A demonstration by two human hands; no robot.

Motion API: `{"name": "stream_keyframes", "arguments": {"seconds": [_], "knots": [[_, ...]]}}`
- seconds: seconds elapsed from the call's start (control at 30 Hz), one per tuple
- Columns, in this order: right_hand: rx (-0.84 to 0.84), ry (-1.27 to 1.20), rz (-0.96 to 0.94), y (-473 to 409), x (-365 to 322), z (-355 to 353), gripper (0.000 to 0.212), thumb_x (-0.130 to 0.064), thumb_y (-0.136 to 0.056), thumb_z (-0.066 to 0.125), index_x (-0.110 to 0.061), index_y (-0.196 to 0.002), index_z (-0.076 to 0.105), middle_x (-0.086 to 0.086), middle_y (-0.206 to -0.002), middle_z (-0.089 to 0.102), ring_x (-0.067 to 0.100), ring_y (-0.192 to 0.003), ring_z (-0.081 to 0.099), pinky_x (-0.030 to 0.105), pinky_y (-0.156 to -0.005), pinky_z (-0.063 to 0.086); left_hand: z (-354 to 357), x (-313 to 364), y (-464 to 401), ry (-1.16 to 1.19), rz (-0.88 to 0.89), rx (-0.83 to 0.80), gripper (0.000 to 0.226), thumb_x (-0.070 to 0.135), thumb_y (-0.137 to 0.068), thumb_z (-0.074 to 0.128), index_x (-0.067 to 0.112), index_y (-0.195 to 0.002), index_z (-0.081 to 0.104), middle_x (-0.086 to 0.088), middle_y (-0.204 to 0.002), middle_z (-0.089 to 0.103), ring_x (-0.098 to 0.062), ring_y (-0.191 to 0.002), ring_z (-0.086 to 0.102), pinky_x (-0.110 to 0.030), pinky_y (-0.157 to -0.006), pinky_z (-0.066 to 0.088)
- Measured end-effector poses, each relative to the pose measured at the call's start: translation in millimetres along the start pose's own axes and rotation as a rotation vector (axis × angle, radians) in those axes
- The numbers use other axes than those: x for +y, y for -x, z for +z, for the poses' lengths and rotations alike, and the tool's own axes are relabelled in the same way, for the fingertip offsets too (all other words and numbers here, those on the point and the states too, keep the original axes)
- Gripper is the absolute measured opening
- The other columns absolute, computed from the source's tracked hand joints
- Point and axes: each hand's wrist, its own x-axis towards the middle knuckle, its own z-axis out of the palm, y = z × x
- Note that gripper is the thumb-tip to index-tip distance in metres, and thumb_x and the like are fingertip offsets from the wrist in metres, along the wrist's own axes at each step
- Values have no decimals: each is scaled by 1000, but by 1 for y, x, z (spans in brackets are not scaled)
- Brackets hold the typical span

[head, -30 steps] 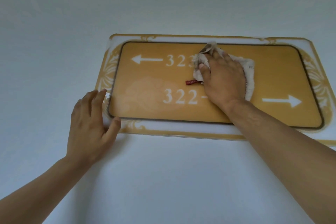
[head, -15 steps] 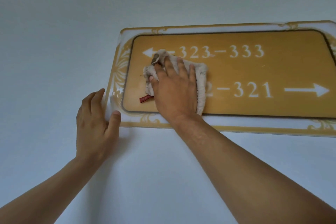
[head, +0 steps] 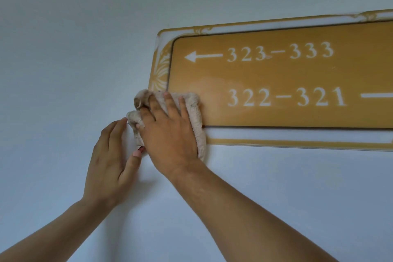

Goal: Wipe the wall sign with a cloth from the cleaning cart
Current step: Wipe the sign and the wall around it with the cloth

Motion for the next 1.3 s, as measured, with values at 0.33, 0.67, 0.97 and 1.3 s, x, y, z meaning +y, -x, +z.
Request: {"name": "stream_keyframes", "arguments": {"seconds": [0.33, 0.67, 0.97, 1.3], "knots": [[-93, 4, -138, 26, -29, 4, 48, -46, -98, 51, -25, -141, 53, -7, -151, 47, 22, -148, 25, 42, -123, 4, -11, -4, 27, 118, -49, 5, 73, 56, -93, 35, 17, -154, 25, -5, -152, 39, -22, -139, 41, -54, -110, 40], [-156, -261, -87, 82, -49, -9, 44, -28, -93, 34, -14, -125, 61, 3, -132, 63, 23, -143, 35, 35, -124, 5, -35, 2, 53, 81, 16, -132, 69, 44, -86, 43, 7, -144, 37, -12, -148, 44, -32, -133, 49, -60, -92, 52], [-102, -120, -114, 161, -10, -42, 37, -29, -97, 41, -21, -130, 57, -5, -137, 59, 20, -140, 41, 40, -121, 21, -27, 54, 93, 47, 230, -250, 69, 57, -100, 33, 6, -147, 39, -9, -152, 43, -24, -140, 44, -39, -108, 40], [-204, 104, -82, 224, 114, -121, 45, -9, -85, 57, -20, -129, 61, -2, -140, 58, 25, -137, 47, 41, -120, 26, 14, 163, 90, 13, 191, -326, 68, 41, -93, 40, 9, -152, 34, -12, -157, 40, -28, -145, 36, -43, -116, 31]]}}
